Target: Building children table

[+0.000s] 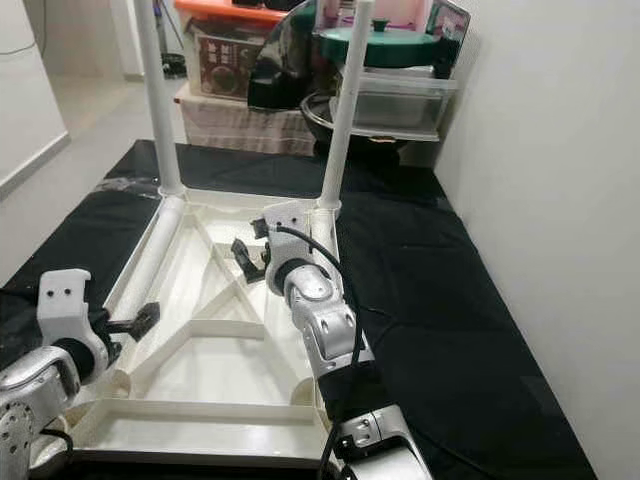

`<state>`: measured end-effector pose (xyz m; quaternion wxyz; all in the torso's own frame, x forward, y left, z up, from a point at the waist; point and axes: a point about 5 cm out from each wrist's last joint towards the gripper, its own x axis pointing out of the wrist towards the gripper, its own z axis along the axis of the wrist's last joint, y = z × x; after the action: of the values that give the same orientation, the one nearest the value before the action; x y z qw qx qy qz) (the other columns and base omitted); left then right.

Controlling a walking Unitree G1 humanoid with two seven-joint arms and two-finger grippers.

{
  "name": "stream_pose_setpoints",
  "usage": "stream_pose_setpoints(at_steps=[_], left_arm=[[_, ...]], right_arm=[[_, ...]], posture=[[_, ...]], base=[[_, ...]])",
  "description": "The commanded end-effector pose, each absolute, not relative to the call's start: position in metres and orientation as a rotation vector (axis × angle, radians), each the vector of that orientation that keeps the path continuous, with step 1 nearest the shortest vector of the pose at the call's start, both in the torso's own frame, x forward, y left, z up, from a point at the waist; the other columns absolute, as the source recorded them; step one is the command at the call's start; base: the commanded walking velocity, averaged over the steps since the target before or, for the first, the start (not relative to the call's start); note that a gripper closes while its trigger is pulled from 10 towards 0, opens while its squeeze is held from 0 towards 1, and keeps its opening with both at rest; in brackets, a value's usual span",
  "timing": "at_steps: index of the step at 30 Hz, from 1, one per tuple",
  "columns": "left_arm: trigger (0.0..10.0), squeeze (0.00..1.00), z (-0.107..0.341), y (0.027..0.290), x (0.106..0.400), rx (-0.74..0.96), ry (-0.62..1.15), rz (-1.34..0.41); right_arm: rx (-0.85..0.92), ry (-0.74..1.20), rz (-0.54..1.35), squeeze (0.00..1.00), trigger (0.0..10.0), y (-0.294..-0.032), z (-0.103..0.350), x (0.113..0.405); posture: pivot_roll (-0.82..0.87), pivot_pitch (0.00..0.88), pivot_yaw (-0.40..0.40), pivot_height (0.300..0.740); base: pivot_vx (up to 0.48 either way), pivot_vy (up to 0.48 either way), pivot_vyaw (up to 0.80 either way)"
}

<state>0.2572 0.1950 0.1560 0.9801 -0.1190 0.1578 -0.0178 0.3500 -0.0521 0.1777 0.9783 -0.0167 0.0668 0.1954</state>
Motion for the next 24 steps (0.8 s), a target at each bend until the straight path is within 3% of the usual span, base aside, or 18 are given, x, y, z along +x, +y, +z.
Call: stream_pose_setpoints(at_steps=[1,19,24], left_arm=[[10.0,0.00,0.149,0.194,0.257,-0.280,0.361,-0.047],[10.0,0.00,0.146,0.203,0.256,-0.343,0.406,0.064],[10.0,0.00,0.122,0.199,0.254,-0.504,0.500,0.036]], right_arm=[[-0.036,0.152,0.380,0.00,10.0,-0.054,0.176,0.351],[-0.046,0.176,0.394,0.00,10.0,-0.052,0.170,0.351],[-0.054,0.187,0.397,0.00,10.0,-0.050,0.168,0.350]], posture=[[0.08,0.000,-0.085,0.740],[0.09,0.000,-0.095,0.740],[0.08,0.000,-0.087,0.740]], base=[[0.000,0.000,0.00],[0.000,0.000,0.00],[0.000,0.000,0.00]])
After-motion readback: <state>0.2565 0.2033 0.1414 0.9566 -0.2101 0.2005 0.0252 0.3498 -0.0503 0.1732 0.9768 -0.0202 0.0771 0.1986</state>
